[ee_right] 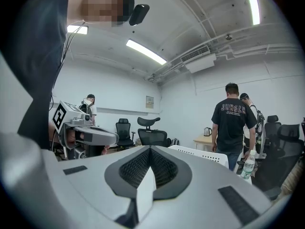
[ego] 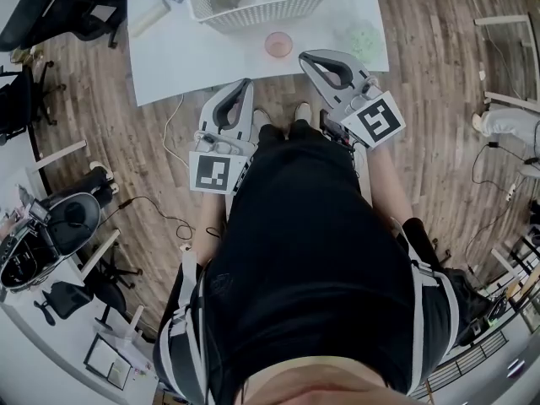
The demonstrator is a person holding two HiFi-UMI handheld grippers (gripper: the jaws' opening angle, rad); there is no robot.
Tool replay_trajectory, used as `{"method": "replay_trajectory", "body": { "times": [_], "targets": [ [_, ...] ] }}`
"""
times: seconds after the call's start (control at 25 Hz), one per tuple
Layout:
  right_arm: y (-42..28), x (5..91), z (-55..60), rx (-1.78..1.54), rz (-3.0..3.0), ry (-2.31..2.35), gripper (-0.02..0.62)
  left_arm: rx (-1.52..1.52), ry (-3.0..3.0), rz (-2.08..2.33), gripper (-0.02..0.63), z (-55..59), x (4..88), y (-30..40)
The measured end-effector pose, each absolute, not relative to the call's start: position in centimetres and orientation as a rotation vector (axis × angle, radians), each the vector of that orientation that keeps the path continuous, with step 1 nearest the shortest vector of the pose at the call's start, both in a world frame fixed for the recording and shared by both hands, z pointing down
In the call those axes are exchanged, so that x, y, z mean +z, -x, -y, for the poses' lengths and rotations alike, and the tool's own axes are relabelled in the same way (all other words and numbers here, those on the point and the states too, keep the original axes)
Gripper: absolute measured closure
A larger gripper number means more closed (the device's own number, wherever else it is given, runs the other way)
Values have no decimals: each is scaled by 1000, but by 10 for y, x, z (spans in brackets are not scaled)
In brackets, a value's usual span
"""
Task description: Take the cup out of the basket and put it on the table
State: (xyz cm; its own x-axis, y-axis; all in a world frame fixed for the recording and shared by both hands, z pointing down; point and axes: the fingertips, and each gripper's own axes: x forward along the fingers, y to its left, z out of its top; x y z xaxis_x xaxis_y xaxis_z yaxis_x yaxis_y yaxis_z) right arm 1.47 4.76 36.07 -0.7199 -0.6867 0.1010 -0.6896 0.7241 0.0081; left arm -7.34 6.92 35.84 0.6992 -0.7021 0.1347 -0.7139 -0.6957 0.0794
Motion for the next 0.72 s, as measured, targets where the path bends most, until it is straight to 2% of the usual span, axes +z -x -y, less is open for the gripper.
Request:
{"method": "replay_trajectory", "body": {
  "times": [0.72],
  "targets": [
    [46,346,-18,-55,2767,-1140,577,121,-2786,1085,588,-64,365,131]
  ]
}}
